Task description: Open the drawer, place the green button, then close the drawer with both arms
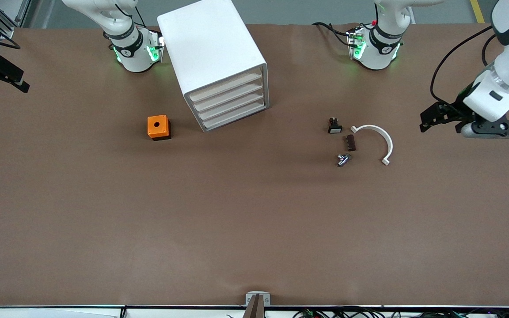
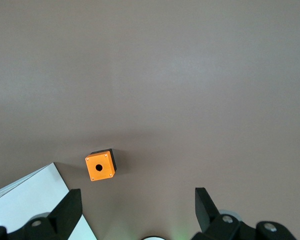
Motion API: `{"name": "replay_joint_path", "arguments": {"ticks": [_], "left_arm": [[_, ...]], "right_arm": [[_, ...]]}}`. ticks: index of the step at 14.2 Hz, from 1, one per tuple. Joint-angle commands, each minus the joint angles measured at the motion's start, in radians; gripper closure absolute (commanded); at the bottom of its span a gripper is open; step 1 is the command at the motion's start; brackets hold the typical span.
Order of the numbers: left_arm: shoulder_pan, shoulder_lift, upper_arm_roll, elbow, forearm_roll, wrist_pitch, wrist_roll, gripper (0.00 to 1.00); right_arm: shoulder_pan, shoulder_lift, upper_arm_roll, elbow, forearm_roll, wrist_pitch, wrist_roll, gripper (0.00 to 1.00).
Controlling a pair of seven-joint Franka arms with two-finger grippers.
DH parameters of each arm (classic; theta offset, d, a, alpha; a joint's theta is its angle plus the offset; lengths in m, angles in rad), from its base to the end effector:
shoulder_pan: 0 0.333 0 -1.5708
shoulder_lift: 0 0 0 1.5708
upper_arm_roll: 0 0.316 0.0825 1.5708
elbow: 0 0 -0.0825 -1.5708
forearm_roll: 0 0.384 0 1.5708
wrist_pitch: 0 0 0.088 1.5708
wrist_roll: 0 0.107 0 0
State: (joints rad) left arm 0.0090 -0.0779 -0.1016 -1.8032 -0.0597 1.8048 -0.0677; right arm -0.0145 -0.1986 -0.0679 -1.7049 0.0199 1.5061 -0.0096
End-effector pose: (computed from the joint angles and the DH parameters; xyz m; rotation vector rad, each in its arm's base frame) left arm 0.5432 -0.0572 0.5771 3.0825 -0.0206 0.1154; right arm 0.4828 -0.0414 0.6589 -3.1064 0.1091 -0.0014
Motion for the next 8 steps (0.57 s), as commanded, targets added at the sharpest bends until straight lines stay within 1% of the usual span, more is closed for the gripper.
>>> {"name": "replay_joint_path", "arguments": {"ticks": [1, 3, 4, 6, 8], "left_arm": [[0.011, -0.019, 0.022, 0.077, 0.02, -0.06, 0.015, 0.01], [0.009, -0.019, 0.042, 0.136, 0.017, -0.163, 0.054, 0.01], [0.011, -0.02, 0.046, 0.154, 0.018, -0.189, 0.058, 0.01], [0.009, -0.034, 0.065, 0.176, 0.02, -0.209, 0.058, 0.01], [0.009, -0.034, 0.065, 0.197, 0.02, -0.232, 0.058, 0.01]], "right_arm": [[0.002, -0.025, -0.001, -0.027, 0.012, 0.014, 0.016, 0.0], [0.002, -0.025, -0.001, -0.027, 0.012, 0.016, 0.016, 0.0], [0.002, -0.024, -0.001, -0.027, 0.012, 0.019, 0.016, 0.0], [0.004, -0.024, -0.001, -0.027, 0.012, 0.019, 0.016, 0.0], [0.005, -0.024, -0.001, -0.027, 0.012, 0.019, 0.016, 0.0]]}}
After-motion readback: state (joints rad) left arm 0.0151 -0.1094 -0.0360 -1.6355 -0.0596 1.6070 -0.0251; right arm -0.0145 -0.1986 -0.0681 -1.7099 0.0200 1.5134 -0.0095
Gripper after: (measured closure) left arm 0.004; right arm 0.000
